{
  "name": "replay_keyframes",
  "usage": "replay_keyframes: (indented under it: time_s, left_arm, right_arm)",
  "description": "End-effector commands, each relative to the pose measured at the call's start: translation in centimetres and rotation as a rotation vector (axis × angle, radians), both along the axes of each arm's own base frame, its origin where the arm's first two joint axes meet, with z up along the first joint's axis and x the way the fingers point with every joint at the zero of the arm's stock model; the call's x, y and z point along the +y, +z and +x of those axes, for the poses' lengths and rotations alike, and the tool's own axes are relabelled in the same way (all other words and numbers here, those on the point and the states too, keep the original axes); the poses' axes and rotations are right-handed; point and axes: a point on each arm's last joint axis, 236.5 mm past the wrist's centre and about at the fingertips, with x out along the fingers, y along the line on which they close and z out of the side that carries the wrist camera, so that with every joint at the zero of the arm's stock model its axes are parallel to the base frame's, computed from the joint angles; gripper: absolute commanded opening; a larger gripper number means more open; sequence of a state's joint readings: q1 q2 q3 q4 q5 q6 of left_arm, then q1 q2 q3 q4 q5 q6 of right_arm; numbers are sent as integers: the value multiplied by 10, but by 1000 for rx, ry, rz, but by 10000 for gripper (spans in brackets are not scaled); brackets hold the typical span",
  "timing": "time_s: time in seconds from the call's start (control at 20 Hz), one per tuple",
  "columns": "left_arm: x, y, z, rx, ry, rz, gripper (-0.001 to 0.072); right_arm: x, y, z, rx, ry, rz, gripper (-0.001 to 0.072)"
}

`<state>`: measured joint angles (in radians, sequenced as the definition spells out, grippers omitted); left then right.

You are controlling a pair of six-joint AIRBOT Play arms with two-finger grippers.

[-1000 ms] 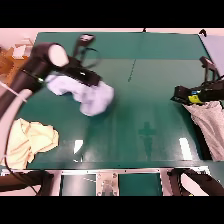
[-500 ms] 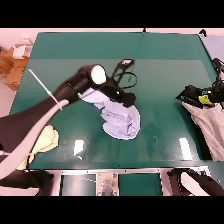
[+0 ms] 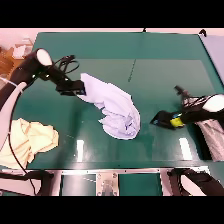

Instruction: Fold the shirts.

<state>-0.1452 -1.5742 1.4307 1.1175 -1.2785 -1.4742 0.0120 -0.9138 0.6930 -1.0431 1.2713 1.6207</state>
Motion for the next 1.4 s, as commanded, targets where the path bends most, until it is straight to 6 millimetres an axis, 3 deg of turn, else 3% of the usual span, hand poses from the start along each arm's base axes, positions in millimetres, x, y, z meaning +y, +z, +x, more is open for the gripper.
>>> replay_keyframes:
  time_s: [0.0, 0.15, 0.3, 0.35, 0.45, 0.5, 0.55, 0.65, 0.75, 0.9, 1.05, 1.15, 1.2, 1.35]
  left_arm:
    - [31, -42, 28, -30, 156, -26, 720]
    - [4, -66, 48, -22, 199, -162, 720]
    - [5, -90, 61, -27, 238, -168, 720]
    - [4, -94, 66, -32, 258, -177, 687]
    - [2, -94, 80, -63, 308, -212, 434]
    - [1, -91, 88, -85, 341, -231, 251]
    - [0, -86, 96, -104, 374, -254, 23]
    - [-2, -78, 103, -121, 389, -281, 26]
    - [-6, -66, 104, -125, 358, -291, 25]
    - [12, -21, 113, -205, 327, -264, 24]
    - [65, 36, 118, -315, 352, -163, 24]
    - [85, 89, 116, -408, 365, -160, 24]
    - [86, 122, 113, -478, 350, -163, 24]
    - [71, 228, 90, -686, 292, -210, 24]
  right_arm:
    - [53, -32, -19, 11, 16, 104, 472]
    - [74, -46, -31, 60, 71, 110, 471]
    - [79, -61, -33, 94, 80, 92, 468]
    - [78, -66, -32, 102, 75, 88, 467]
    - [78, -70, -29, 101, 64, 82, 454]
    - [77, -71, -26, 95, 58, 80, 334]
    - [77, -71, -23, 81, 52, 78, 206]
    - [75, -71, -13, 39, 42, 70, 18]
    - [64, -71, 2, -14, 31, 48, 13]
    - [3, -57, 41, -86, -31, -64, 11]
    - [-75, -4, 86, -187, -145, -118, 10]
    - [-109, 48, 111, -288, -172, -140, 11]
    - [-118, 77, 123, -352, -166, -157, 11]
    - [-125, 183, 151, -578, -141, -204, 10]
